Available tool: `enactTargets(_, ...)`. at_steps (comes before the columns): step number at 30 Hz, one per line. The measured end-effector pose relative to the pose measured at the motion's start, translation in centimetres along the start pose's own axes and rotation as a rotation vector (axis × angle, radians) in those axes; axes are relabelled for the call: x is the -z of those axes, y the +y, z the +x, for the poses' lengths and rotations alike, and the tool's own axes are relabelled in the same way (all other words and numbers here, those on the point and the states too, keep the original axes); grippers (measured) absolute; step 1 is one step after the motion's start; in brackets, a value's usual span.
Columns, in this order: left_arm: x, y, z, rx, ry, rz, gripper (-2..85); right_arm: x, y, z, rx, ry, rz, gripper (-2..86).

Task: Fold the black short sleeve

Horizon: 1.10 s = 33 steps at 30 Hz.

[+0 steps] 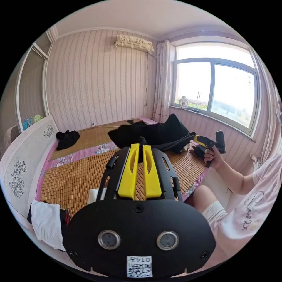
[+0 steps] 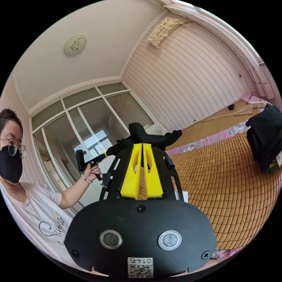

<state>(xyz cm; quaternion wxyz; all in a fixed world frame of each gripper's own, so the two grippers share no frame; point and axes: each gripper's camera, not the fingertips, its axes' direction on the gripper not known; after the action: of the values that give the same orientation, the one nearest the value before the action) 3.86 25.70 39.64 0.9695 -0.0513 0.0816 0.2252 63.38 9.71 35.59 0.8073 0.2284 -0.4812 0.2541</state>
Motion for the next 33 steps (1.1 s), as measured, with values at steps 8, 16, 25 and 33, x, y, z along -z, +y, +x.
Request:
enactTargets(8, -11.6, 19.8, -3.4, 0.440, 0.103, -0.567, 0.0, -5.5, 13.9, 8.9, -0.379, 0.483, -0.600, 0.5)
enactTargets(16, -8.6, 20.5, -4.6, 0.521, 0.150, -0.605, 0.2, -10.0, 12.9, 8.7, -0.275, 0.637, -0.708, 8.0)
enactTargets(25, -2.9, 20.5, -5.5, 0.550, 0.154, -0.615, 0.4, -19.9, 10.9, 9.9, 0.041, 0.881, -0.899, 8.7)
enactTargets(33, 5.0, 19.3, -6.7, 0.583, 0.182, -0.501, -0.2, -17.5, 10.4, 8.7, -0.022, 0.735, -0.981, -0.2)
